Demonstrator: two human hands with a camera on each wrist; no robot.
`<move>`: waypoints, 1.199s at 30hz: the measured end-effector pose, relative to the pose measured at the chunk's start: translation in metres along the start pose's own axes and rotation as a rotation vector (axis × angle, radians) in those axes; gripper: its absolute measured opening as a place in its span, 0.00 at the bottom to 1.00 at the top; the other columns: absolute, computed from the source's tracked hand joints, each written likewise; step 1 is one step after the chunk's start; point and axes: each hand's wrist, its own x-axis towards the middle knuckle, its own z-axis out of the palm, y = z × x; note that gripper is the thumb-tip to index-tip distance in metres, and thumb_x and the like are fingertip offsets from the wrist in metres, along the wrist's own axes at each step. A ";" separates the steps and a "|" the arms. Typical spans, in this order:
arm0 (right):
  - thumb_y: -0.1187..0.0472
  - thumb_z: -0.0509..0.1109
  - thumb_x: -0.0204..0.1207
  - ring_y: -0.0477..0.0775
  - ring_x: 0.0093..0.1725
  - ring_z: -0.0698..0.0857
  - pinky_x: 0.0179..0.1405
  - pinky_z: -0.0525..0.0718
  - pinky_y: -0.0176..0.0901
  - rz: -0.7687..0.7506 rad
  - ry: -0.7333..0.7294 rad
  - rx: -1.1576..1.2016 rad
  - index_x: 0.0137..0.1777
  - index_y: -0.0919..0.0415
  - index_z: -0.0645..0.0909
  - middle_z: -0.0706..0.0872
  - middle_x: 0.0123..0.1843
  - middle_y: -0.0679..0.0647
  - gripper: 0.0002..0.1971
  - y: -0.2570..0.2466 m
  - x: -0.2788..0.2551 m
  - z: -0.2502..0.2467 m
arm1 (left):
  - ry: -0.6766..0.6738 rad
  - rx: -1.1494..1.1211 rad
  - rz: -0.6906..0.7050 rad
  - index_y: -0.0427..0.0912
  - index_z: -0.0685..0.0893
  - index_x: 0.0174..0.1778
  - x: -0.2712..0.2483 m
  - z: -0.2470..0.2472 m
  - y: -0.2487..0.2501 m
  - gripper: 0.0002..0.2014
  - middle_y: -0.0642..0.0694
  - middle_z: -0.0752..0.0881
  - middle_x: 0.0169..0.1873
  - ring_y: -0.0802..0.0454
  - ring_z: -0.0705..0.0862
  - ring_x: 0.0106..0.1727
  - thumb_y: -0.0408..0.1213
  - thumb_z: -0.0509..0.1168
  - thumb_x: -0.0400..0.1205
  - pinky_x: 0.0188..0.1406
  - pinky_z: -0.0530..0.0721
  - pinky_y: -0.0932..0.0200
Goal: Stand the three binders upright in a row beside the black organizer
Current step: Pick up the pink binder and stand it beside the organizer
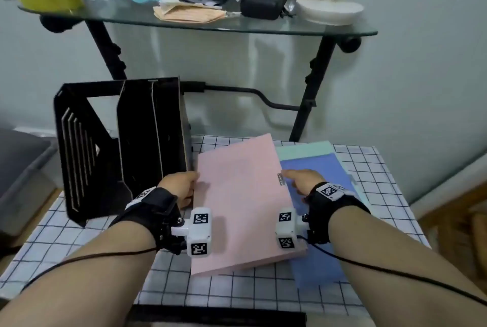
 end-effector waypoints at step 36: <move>0.69 0.69 0.76 0.54 0.36 0.88 0.50 0.89 0.51 -0.484 -0.340 0.242 0.67 0.66 0.78 0.88 0.44 0.57 0.19 -0.129 -0.046 0.055 | -0.165 -0.230 0.238 0.40 0.82 0.59 -0.077 -0.147 0.018 0.26 0.36 0.90 0.41 0.38 0.89 0.38 0.26 0.66 0.63 0.36 0.89 0.44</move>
